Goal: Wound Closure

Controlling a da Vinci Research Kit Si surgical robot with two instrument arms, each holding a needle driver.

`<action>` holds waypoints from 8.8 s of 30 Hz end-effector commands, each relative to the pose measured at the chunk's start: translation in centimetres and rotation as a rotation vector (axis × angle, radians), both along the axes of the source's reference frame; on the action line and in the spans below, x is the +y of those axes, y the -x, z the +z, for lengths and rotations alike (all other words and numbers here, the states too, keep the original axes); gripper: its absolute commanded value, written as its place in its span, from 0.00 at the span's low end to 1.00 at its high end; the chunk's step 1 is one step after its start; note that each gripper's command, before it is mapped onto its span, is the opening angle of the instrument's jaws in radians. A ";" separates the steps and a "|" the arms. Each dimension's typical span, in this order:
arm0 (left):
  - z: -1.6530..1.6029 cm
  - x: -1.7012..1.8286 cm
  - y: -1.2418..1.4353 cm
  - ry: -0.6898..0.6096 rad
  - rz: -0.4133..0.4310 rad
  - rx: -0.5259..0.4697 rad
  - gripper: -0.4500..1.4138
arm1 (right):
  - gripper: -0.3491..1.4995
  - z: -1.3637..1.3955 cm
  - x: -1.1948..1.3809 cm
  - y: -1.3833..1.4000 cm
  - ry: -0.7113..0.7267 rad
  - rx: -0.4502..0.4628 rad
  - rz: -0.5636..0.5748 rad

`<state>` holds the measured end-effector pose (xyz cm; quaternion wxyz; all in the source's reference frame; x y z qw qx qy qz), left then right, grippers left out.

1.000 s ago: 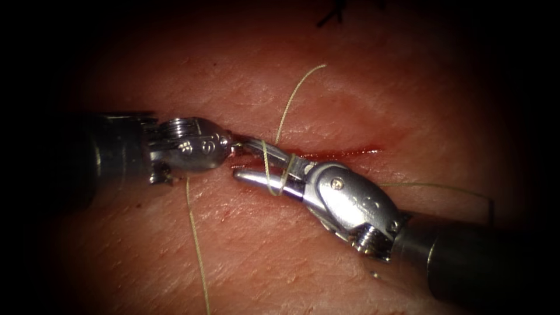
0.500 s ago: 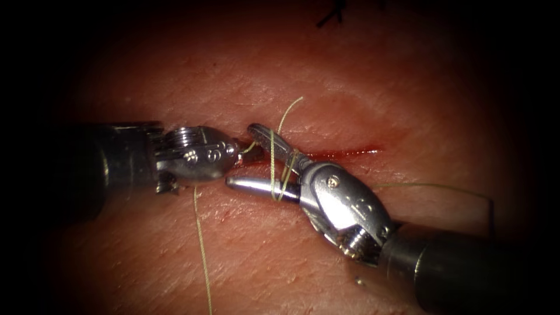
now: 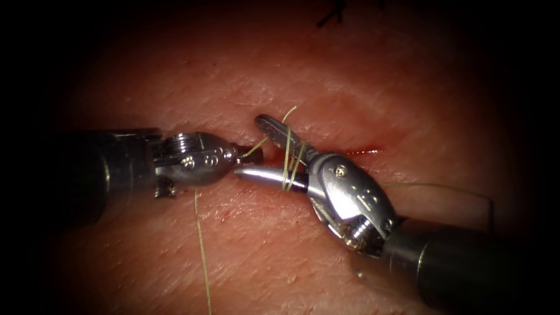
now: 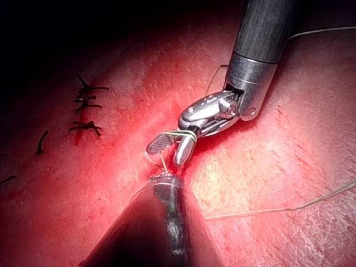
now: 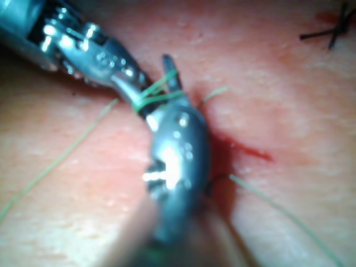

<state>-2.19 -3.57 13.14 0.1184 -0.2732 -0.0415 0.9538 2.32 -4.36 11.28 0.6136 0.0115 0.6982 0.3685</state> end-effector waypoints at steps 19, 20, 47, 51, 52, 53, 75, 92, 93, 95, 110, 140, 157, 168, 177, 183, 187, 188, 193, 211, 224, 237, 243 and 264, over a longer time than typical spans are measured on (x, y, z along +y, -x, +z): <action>-0.11 -0.13 0.25 -0.026 0.015 0.048 0.00 | 0.47 0.16 -0.01 0.16 -0.160 -0.291 0.158; -0.14 -0.16 0.29 -0.033 0.021 0.059 0.00 | 0.47 0.19 -0.03 0.15 -0.176 -0.309 0.156; -0.13 -0.16 0.31 -0.050 0.041 0.083 0.00 | 0.46 0.72 -0.03 -0.35 -0.401 -0.311 0.080; -0.13 -0.17 0.28 -0.050 0.043 0.081 0.00 | 0.04 0.72 -0.06 -0.35 -0.408 -0.317 0.051; -0.13 -0.17 0.28 -0.050 0.043 0.081 0.00 | 0.04 0.72 -0.06 -0.35 -0.408 -0.317 0.051; -0.13 -0.17 0.28 -0.050 0.043 0.081 0.00 | 0.00 0.71 -0.09 -0.33 -0.416 -0.329 0.039; 0.23 0.60 -0.15 -0.137 -0.002 0.105 0.00 | 0.00 0.29 -0.58 -0.32 -0.183 -0.470 0.193; 0.48 1.61 -0.24 -0.202 -0.023 0.118 0.00 | 0.00 0.20 -0.84 -0.30 -0.171 -0.483 0.184; 0.48 1.61 -0.24 -0.202 -0.023 0.118 0.00 | 0.00 0.20 -0.84 -0.30 -0.171 -0.483 0.184; 0.53 1.87 -0.20 -0.206 -0.030 0.126 0.00 | 0.00 0.15 -0.90 -0.28 -0.163 -0.490 0.173; 0.81 2.61 -0.25 -0.185 -0.069 0.129 0.00 | 0.00 0.02 -1.21 -0.26 -0.126 -0.527 0.104; 1.18 3.24 -0.14 -0.136 -0.141 0.146 0.00 | 0.00 -0.19 -1.92 -0.31 -0.088 -0.510 -0.070; 0.94 2.88 -0.06 -0.162 -0.139 0.139 0.00 | 0.00 -0.17 -1.65 -0.46 -0.039 -0.549 -0.234; 0.38 2.43 -0.24 -0.198 -0.122 0.137 0.00 | 0.85 -0.79 -1.54 -0.26 0.079 -0.570 -0.352; -0.16 1.87 -0.52 -0.217 -0.092 0.122 0.00 | 0.84 -1.31 -1.32 0.23 0.031 -0.519 -0.476; -0.53 1.36 -0.56 -0.211 -0.069 0.117 0.00 | 0.71 -1.14 -0.55 0.35 0.014 -0.484 -0.448; -0.72 1.10 -0.57 -0.206 -0.059 0.116 0.00 | 0.63 -0.85 -0.17 0.31 0.016 -0.475 -0.458; -0.77 1.03 -0.57 -0.206 -0.058 0.115 0.00 | 0.58 -0.77 -0.09 0.29 0.018 -0.472 -0.464; -0.98 0.76 -0.57 -0.207 -0.052 0.111 0.00 | 0.00 -0.29 0.31 0.04 0.037 -0.447 -0.531; -0.60 0.00 -0.16 -0.193 -0.038 0.091 0.00 | 0.00 0.53 0.51 -0.22 0.032 -0.250 -0.427; 0.13 0.01 -0.14 -0.196 0.008 0.127 0.00 | 0.00 0.46 0.49 -0.26 -0.050 0.100 -0.571; 0.40 0.07 -0.21 -0.194 0.003 0.138 0.00 | 0.00 0.35 0.31 -0.27 -0.029 0.159 -0.830; 0.27 0.02 -0.12 -0.206 0.000 0.146 0.00 | 0.25 0.35 0.35 -0.27 0.013 0.134 -0.940; 0.14 0.16 -0.16 -0.215 0.011 0.162 0.00 | 0.43 0.06 0.41 -0.55 0.200 0.157 -1.445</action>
